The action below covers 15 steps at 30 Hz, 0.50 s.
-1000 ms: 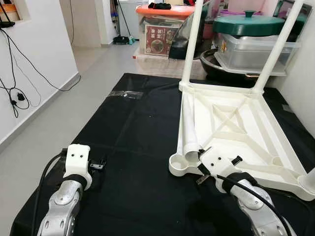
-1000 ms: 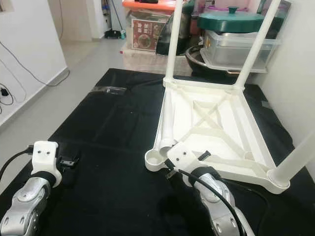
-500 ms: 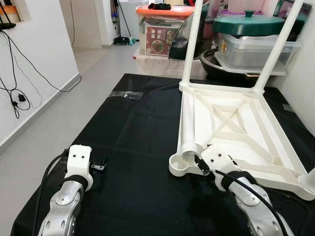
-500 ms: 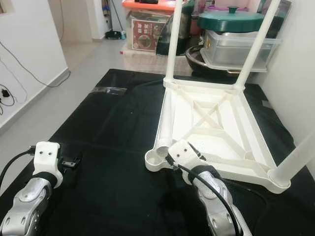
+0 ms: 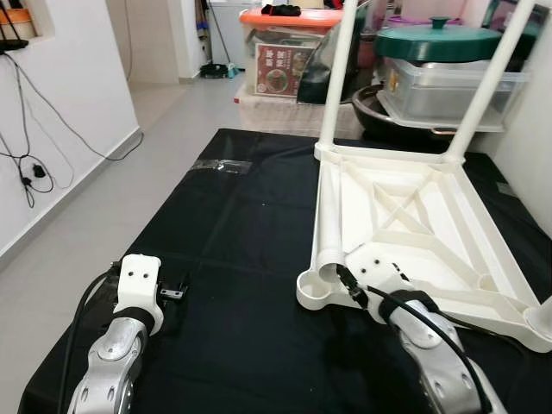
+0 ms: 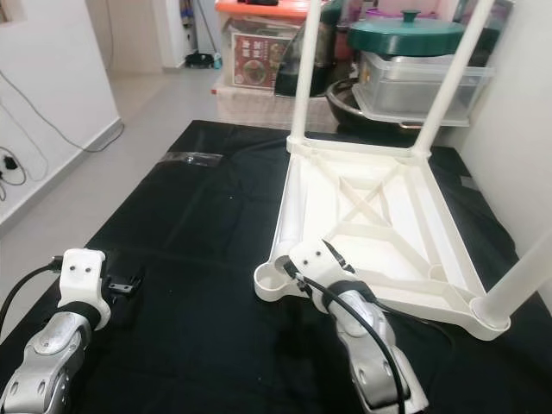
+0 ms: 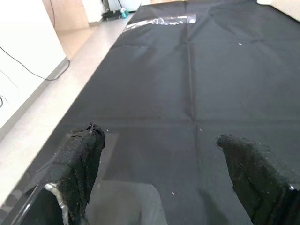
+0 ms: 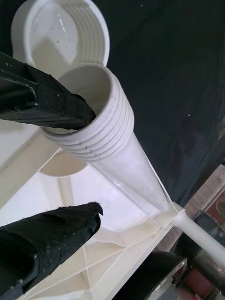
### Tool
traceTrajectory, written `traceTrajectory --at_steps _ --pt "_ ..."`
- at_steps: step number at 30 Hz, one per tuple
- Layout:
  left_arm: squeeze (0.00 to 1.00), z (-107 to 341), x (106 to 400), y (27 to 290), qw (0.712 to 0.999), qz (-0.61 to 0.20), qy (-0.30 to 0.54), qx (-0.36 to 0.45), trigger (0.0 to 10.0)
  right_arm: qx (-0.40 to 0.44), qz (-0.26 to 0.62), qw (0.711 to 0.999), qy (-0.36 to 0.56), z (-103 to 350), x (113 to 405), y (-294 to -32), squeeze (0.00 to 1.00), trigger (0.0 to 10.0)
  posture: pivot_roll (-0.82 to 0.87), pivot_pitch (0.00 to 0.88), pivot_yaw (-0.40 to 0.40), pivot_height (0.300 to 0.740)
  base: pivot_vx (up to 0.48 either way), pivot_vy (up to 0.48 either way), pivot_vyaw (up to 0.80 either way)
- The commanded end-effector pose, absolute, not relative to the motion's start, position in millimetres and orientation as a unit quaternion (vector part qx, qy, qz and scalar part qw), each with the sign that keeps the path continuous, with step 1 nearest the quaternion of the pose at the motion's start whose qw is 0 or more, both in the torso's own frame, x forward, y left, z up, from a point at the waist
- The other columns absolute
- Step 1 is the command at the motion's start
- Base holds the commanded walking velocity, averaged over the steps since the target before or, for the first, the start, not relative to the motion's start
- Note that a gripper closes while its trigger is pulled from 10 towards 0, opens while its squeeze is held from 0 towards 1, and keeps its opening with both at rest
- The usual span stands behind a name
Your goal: Building children table
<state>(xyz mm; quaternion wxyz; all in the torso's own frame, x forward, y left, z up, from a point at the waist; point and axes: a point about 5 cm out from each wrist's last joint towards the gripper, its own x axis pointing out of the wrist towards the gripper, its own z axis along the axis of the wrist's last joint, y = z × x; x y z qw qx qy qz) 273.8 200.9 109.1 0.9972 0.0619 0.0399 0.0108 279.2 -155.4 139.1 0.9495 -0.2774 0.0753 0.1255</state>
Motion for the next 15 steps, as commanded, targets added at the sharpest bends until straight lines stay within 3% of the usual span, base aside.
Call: traceTrajectory --at_steps 1,9,10,12,13,15 --pt "0.0 107.2 275.0 202.5 0.996 0.013 0.043 0.074 10.0 -0.287 0.127 0.946 0.084 134.0 284.0 -150.0 0.0 10.0 0.04 0.0 -0.039 0.74 0.0 0.0 0.0" --pt "0.0 107.7 274.5 204.4 0.996 0.018 0.042 0.074 10.0 -0.292 0.113 0.945 0.098 120.9 301.5 -147.4 0.0 10.0 0.05 0.0 -0.051 0.74 0.0 0.0 0.0" --pt "0.0 107.7 273.9 204.8 0.996 0.02 0.042 0.074 10.0 -0.282 0.101 0.949 0.093 122.2 306.7 -149.4 0.0 2.8 0.05 0.0 -0.054 0.74 0.0 0.0 0.0" --pt "0.0 107.7 273.7 204.9 0.996 0.021 0.041 0.073 10.0 -0.276 0.096 0.952 0.089 124.1 308.7 -150.3 0.0 2.8 0.05 0.0 -0.054 0.74 0.0 0.0 0.0" --pt "0.0 107.4 273.2 205.4 0.996 0.022 0.042 0.074 10.0 -0.271 0.088 0.955 0.078 128.4 311.0 -152.5 0.0 0.0 0.05 0.0 -0.055 0.74 0.0 0.0 0.0" --pt "0.0 107.3 273.0 205.9 0.996 0.023 0.042 0.074 10.0 -0.266 0.081 0.958 0.065 133.0 312.8 -154.7 0.0 0.0 0.05 0.0 -0.055 0.74 0.0 0.0 0.0"
